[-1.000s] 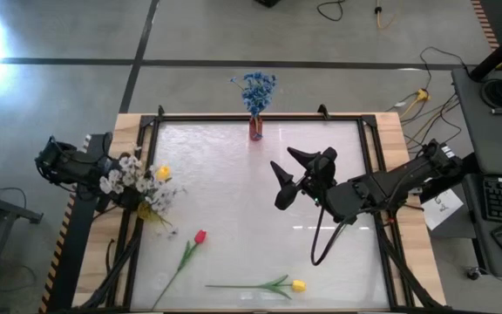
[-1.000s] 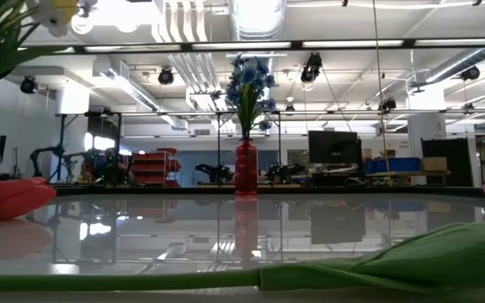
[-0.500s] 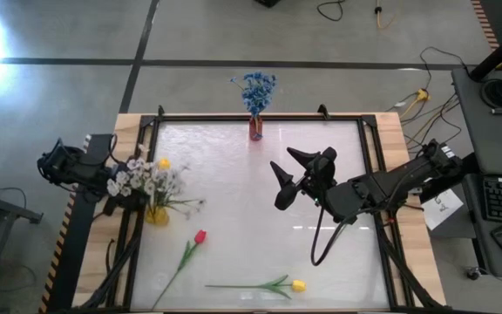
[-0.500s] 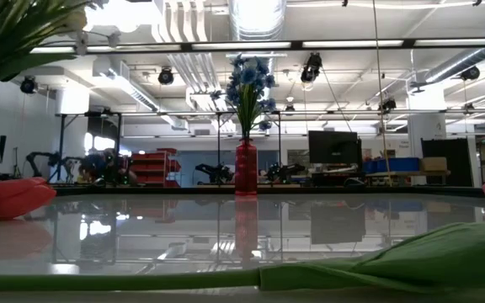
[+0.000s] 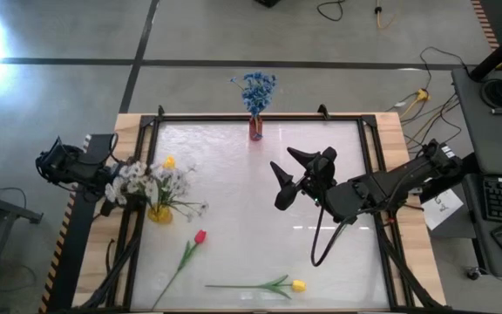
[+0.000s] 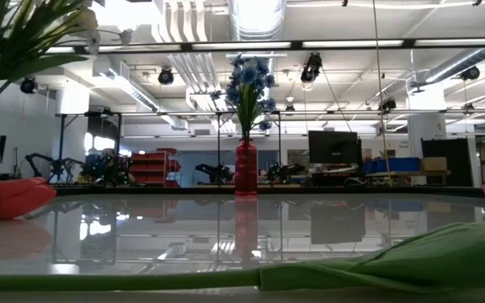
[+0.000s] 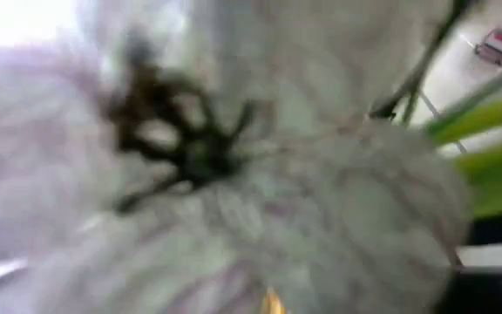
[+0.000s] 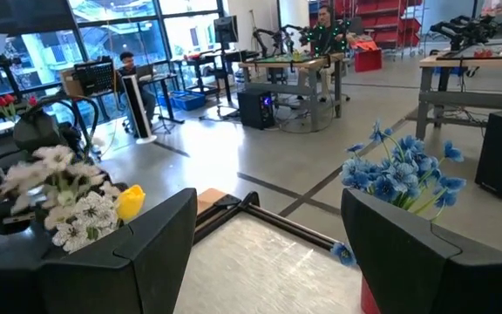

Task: Sort flowers into vase by color
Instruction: Put the white flowers into the yellow flower vase

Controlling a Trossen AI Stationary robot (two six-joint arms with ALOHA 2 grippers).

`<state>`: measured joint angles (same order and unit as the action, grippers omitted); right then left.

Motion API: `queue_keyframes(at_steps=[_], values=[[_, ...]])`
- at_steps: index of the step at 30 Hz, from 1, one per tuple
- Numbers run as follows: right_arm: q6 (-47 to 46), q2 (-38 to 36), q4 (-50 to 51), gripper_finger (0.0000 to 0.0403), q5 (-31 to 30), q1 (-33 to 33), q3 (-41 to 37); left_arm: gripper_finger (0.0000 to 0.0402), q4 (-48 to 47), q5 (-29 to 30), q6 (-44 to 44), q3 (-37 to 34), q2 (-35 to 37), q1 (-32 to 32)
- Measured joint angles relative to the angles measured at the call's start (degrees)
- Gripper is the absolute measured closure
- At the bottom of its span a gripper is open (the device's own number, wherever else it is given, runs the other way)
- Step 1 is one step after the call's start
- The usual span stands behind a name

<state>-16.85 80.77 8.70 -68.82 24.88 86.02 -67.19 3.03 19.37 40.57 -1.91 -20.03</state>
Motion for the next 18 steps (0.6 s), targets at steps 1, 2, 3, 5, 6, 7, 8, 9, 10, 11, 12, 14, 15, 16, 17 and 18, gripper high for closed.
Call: queue_keyframes(at_steps=[1, 2, 3, 5, 6, 7, 8, 9, 10, 11, 12, 14, 15, 16, 17, 18], values=[[0.2, 0.0, 0.0, 0.0126, 0.0, 0.0, 0.0, 0.0306, -1.4, -0.9, 0.5, 0.5, -0.3, 0.0], [0.3, 0.0, 0.0, 0.0126, 0.0, 0.0, 0.0, 0.0292, -2.8, -1.7, 1.0, 1.0, -0.6, 0.0], [0.4, 0.0, 0.0, 0.0126, 0.0, 0.0, 0.0, 0.0278, -4.0, -2.8, 1.4, 1.7, -1.0, 0.0], [0.5, 0.0, 0.0, 0.0126, 0.0, 0.0, 0.0, 0.025, -5.7, -4.4, 2.9, 2.8, -1.6, 0.0], [0.6, 0.0, 0.0, 0.0126, 0.0, 0.0, 0.0, 0.0236, -6.3, -4.8, 3.7, 3.2, -1.9, 0.0], [0.6, 0.0, 0.0, 0.0126, 0.0, 0.0, 0.0, 0.0221, -6.5, -5.3, 4.5, 3.7, -2.2, 0.0], [0.6, 0.0, 0.0, 0.0126, 0.0, 0.0, 0.0, 0.0206, -6.7, -5.8, 5.3, 4.3, -2.6, 0.0], [0.9, 0.0, 0.0, 0.0126, 0.0, 0.0, 0.0, 0.0192, -7.6, -6.2, 6.2, 4.9, -3.1, 0.0], [1.0, 0.0, 0.0, 0.0126, 0.1, 0.0, 0.0, 0.0177, -8.9, -6.8, 7.0, 5.6, -3.5, 0.0], [1.1, 0.0, 0.1, 0.0126, 0.2, 0.0, 0.0, 0.0163, -10.5, -7.2, 7.8, 6.4, -4.0, 0.0], [1.1, 0.0, 0.1, 0.0126, 0.2, 0.0, 0.0, 0.015, -11.8, -8.0, 8.9, 7.3, -4.6, 0.0], [1.1, 0.0, 0.4, 0.0126, 0.2, 0.0, 0.0, 0.0129, -14.6, -10.2, 11.3, 9.2, -5.8, 0.0], [1.1, 0.0, 0.9, 0.0126, 0.3, 0.0, 0.0, 0.012, -16.0, -11.5, 12.9, 10.2, -6.5, 0.0], [0.9, 0.0, 1.5, 0.0126, 0.3, 0.0, 0.0, 0.0114, -17.4, -13.0, 14.5, 11.2, -7.1, 0.0], [0.5, 0.0, 2.1, 0.0126, 0.5, 0.0, 0.0, 0.011, -18.6, -14.6, 16.1, 12.3, -7.7, 0.0], [0.3, 0.0, 2.6, 0.0126, 1.2, 0.0, 0.0, 0.0109, -19.9, -16.0, 17.7, 13.4, -8.3, 0.0]])
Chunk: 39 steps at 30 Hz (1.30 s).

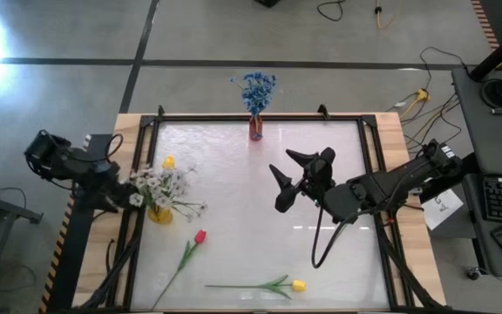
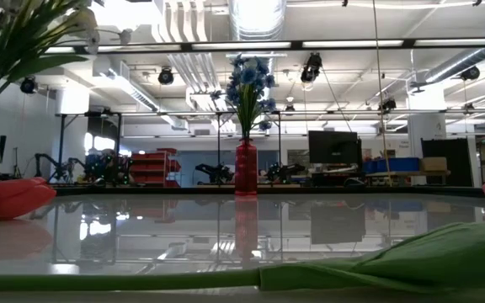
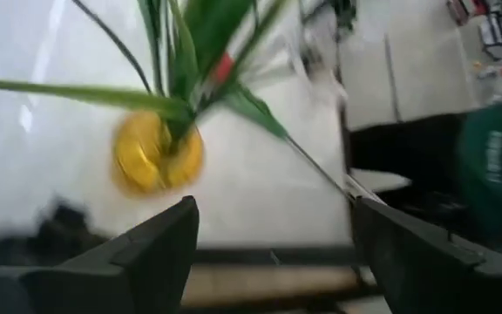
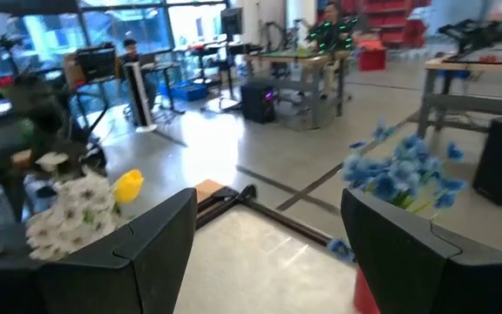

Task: Sort flowers into vase by color
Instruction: Put the white flowers into the yellow flower vase, then put the yellow flower into the yellow flower vase

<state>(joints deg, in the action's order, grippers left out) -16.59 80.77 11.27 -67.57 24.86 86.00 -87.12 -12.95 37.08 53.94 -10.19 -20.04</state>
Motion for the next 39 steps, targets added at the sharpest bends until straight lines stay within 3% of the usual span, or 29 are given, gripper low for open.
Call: queue_keyframes(at_steps=[6, 12, 20, 32, 39], values=[[-4.3, 0.4, 6.2, 0.0126, 3.7, 0.0, -0.2, 0.0115, -1.2, -4.6, 8.4, 8.2, -2.8, 0.0], [-10.5, -0.2, 16.6, 0.0126, 8.6, 0.0, -0.2, 0.0137, 14.0, -4.4, 9.6, 16.7, -9.4, 0.4], [-9.3, -2.7, 23.6, 0.0126, 11.8, 0.0, -0.2, 0.0144, 26.9, 2.1, 0.3, 29.8, -22.7, 0.4], [-9.4, -6.5, 39.0, 0.0126, 15.3, 1.9, -0.2, 0.0147, 28.4, 6.1, -3.5, 39.2, -44.8, 0.0], [-14.2, -7.1, 48.8, 0.0126, 17.9, 5.0, -0.2, 0.016, 34.5, 11.4, -2.5, 43.8, -56.7, -7.1]])
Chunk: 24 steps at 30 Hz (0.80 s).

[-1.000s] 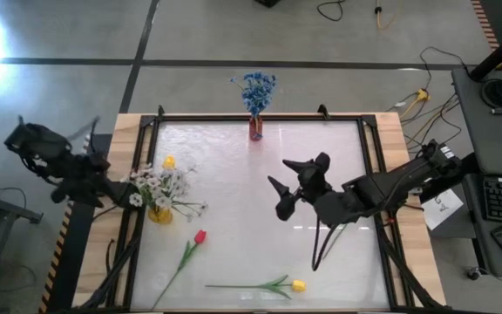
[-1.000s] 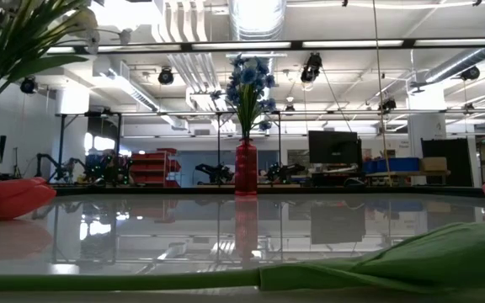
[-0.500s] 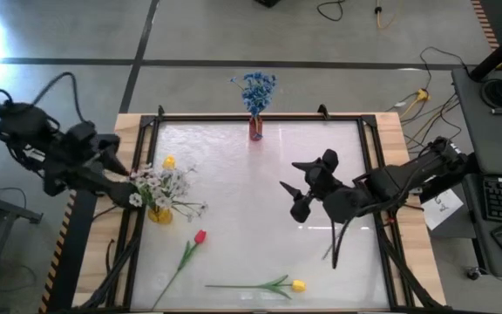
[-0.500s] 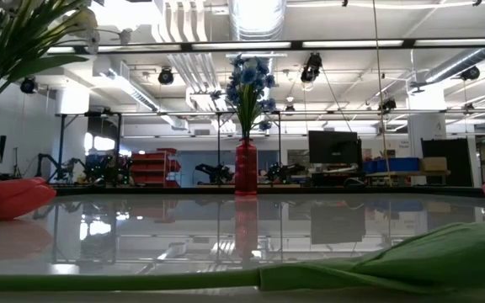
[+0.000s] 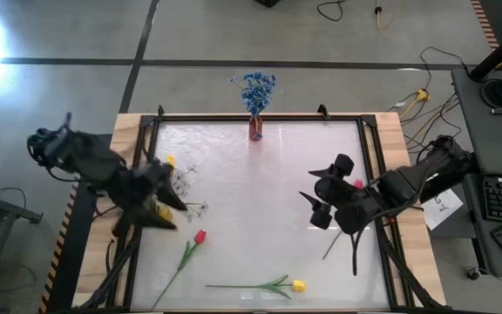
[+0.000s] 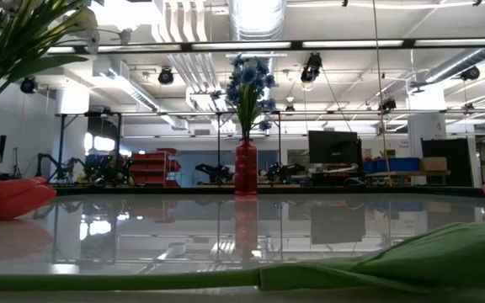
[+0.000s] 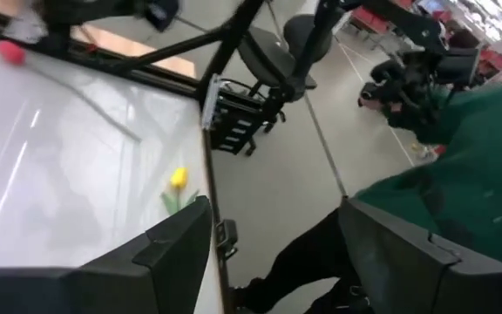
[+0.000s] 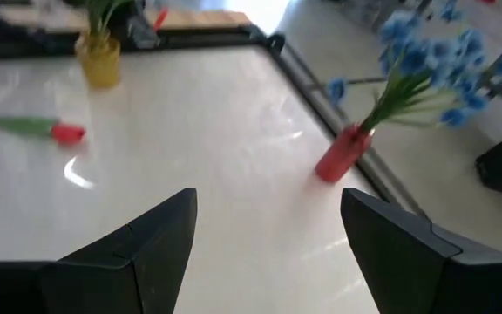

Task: Sort flowers into vase by color
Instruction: Put the yellow flower into the yellow flower vase

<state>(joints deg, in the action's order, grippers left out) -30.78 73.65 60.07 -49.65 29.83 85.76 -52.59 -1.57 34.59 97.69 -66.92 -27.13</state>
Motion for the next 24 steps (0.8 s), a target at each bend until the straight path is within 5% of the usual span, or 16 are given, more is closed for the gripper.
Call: queue_keyframes(at_steps=[14, 19, 24], values=[[-13.9, 0.7, 6.5, 0.0126, 2.1, 9.8, 0.0, 0.0166, -6.5, 27.0, 4.5, 17.1, -24.1, -19.2], [-23.1, 3.2, 6.5, 0.0126, 2.1, 14.1, 0.0, 0.0166, -16.2, 31.0, 12.2, 20.6, -33.3, -20.7], [-30.7, 6.9, 6.5, 0.0126, 2.3, 17.5, 0.0, 0.0166, -16.2, 31.0, 12.6, 22.4, -43.2, -21.8]])
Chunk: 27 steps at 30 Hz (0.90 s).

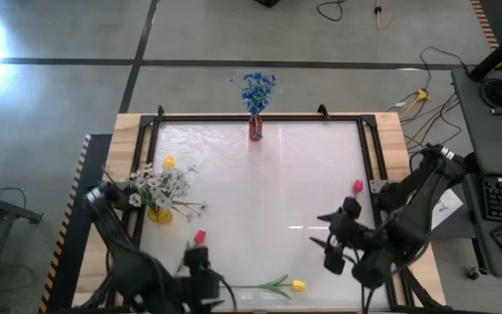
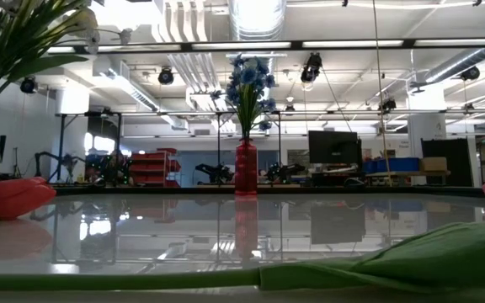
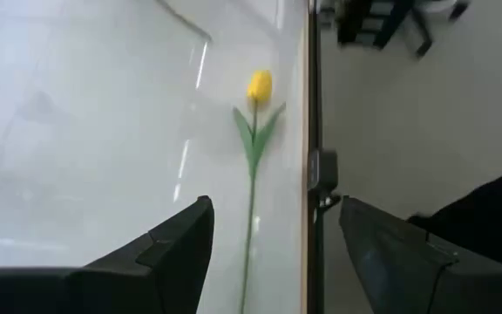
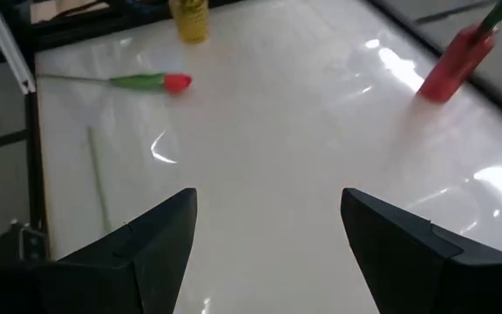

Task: Sort flowers into vase by color
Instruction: Put the yellow flower into the yellow flower vase

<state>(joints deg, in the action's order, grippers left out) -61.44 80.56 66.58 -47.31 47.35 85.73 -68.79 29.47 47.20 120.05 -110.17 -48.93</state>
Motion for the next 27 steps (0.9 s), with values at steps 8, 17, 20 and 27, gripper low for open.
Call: queue_keyframes(at_steps=[8, 17, 20, 27], values=[[-1.9, 8.4, -3.0, 0.0126, 13.0, 2.2, 0.0, 0.0167, 0.0, -1.0, -0.7, 4.0, -14.1, 0.0], [11.3, 19.7, -16.5, 0.0126, 22.1, 2.2, 0.0, 0.0167, -0.3, -4.8, 1.4, 9.6, -22.0, 0.0], [11.2, 22.2, -18.0, 0.0128, 24.0, 1.7, 0.2, 0.0169, -0.3, -5.5, 1.9, 8.2, -23.2, 0.5], [8.3, 23.6, -18.6, 0.0149, 24.8, 1.6, 1.1, 0.0186, 3.8, -6.1, 1.1, 2.8, -24.0, 2.7]])
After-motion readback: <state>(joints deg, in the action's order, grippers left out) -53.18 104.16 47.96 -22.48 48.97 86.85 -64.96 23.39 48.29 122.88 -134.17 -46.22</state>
